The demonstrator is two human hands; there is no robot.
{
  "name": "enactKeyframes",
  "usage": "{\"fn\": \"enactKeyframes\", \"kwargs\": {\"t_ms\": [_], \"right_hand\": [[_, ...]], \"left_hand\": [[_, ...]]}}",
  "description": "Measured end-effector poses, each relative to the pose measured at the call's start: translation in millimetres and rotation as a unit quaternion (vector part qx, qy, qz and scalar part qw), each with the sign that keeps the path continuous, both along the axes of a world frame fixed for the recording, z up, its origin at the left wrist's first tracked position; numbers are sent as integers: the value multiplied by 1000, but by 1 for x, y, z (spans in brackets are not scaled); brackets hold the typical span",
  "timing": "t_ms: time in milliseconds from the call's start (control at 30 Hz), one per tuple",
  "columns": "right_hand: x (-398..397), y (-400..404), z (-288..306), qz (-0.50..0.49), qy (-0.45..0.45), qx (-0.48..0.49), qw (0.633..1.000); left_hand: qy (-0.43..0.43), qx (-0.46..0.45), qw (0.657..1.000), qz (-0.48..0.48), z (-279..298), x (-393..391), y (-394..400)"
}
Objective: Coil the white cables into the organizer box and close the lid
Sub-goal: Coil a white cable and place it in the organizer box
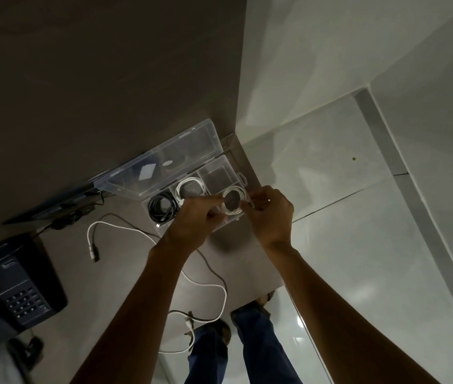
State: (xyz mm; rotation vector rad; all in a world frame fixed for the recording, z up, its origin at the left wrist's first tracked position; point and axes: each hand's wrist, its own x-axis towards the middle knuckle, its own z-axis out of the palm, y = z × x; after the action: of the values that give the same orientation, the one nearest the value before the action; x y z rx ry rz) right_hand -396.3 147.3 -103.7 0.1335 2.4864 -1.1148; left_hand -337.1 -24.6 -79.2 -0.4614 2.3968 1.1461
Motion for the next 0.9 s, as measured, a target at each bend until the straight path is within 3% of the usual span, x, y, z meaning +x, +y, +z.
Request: {"fn": "enactKeyframes", "kwargs": {"t_ms": [233, 433, 633, 900], "right_hand": [[-13, -7, -4, 25, -10, 58, 998], [-11, -3, -2, 37, 1, 32, 999], [3, 2, 0, -14, -3, -32, 999], [2, -7, -2, -35, -26, 16, 999]], "left_hand": [[49, -89, 994, 39, -9, 5, 26], [130, -200, 970, 35, -11, 18, 48], [169, -166, 968, 77, -16, 28, 46], [135, -183, 967, 118, -13, 26, 48]]}}
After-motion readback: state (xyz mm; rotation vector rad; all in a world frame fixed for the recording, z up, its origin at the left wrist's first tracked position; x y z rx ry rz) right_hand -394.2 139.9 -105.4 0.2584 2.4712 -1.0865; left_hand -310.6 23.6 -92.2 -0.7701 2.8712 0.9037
